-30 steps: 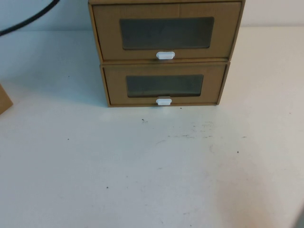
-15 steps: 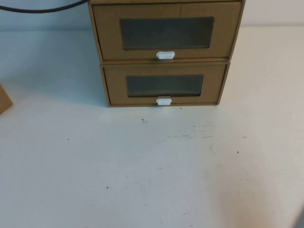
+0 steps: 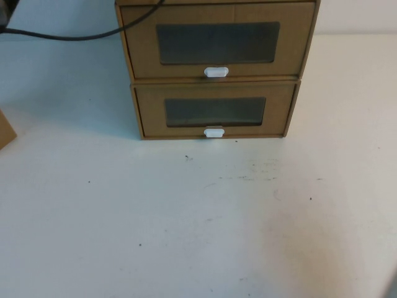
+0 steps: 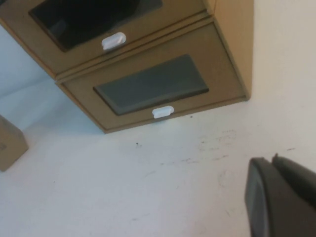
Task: Open the shoe box
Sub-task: 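Pull the top drawer of the cardboard box fully open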
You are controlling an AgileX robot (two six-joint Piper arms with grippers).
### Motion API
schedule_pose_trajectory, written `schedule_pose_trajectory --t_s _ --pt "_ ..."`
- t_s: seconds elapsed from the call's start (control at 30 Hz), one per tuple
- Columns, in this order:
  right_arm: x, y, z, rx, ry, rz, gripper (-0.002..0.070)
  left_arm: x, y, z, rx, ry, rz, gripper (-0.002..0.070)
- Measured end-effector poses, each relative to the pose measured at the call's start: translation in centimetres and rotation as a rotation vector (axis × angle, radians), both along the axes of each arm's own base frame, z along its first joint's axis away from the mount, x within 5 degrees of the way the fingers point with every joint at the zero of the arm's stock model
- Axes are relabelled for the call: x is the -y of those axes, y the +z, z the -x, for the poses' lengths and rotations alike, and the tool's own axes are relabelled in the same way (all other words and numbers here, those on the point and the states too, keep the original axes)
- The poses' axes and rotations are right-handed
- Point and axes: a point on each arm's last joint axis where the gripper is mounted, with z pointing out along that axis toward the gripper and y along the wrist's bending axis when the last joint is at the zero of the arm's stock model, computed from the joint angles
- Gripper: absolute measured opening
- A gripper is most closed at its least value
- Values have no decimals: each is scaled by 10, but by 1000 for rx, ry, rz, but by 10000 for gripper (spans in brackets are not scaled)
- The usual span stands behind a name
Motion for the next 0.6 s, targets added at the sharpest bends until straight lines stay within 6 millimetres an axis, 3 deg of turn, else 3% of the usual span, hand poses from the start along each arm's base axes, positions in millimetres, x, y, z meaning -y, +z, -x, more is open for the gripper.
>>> schedule_pose_trajectory --t_s 0.27,0.6 --pt "-1 -7 -17 -62 34 10 -18 14 -28 -15 6 -34 12 -6" --pt "-3 -5 -20 -38 67 13 -18 17 -52 -28 -66 -70 99 -6"
